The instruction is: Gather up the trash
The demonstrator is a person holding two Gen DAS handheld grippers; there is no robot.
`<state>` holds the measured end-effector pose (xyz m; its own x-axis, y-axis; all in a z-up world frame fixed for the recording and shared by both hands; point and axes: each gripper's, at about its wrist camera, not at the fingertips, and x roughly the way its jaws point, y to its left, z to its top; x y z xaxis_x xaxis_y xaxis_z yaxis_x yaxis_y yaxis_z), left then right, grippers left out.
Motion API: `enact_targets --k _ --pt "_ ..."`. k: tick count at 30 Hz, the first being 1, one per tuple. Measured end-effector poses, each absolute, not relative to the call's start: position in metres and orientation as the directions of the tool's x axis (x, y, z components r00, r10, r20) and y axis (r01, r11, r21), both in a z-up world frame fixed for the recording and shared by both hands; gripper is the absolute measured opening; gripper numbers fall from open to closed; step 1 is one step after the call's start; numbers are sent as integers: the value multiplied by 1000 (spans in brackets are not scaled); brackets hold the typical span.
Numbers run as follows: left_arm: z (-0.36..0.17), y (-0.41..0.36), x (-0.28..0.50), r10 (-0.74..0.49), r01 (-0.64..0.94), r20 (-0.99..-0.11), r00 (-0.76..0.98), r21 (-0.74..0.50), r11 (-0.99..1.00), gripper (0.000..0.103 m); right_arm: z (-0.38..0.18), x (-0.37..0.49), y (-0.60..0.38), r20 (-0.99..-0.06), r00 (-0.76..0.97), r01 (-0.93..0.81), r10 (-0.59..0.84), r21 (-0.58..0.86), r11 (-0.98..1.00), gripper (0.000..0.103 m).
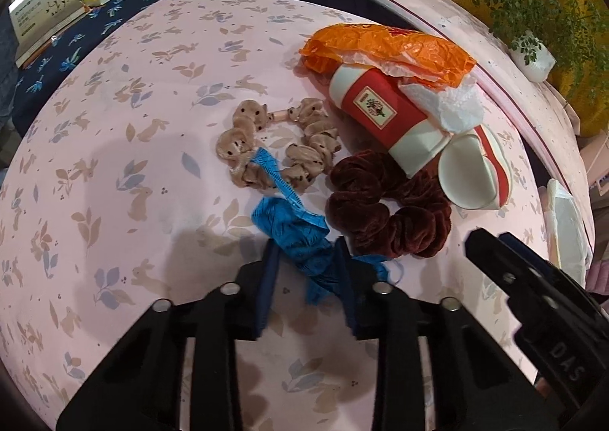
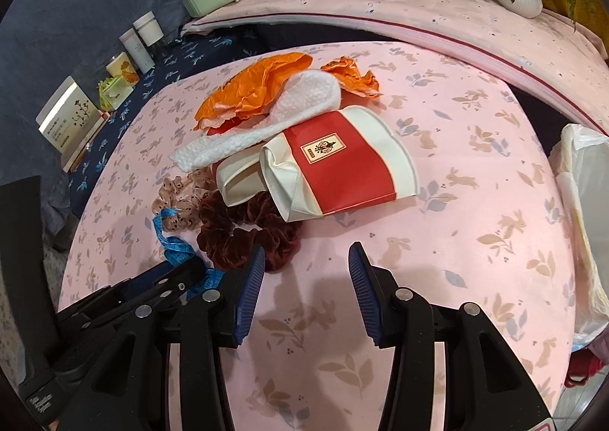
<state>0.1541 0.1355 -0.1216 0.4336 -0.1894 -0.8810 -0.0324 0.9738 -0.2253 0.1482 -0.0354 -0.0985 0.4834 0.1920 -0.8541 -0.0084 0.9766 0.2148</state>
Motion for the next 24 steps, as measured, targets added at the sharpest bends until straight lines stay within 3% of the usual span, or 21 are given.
enact_targets --k 14,16,20,24 --pt "-120 143 151 -219 -32 -875 432 -258 966 20 -119 179 -15 -875 434 -2 216 239 971 46" --pt "-121 143 151 -218 -31 -875 433 -256 966 20 -123 179 -12 -878 425 -11 221 239 971 40" --pt "-121 144 149 -216 -30 -875 433 -253 967 20 -124 176 -10 -875 420 -38 243 250 967 19" --pt "-120 141 145 -216 -25 -875 433 -251 968 20 -122 170 -13 -872 420 -45 251 256 966 14"
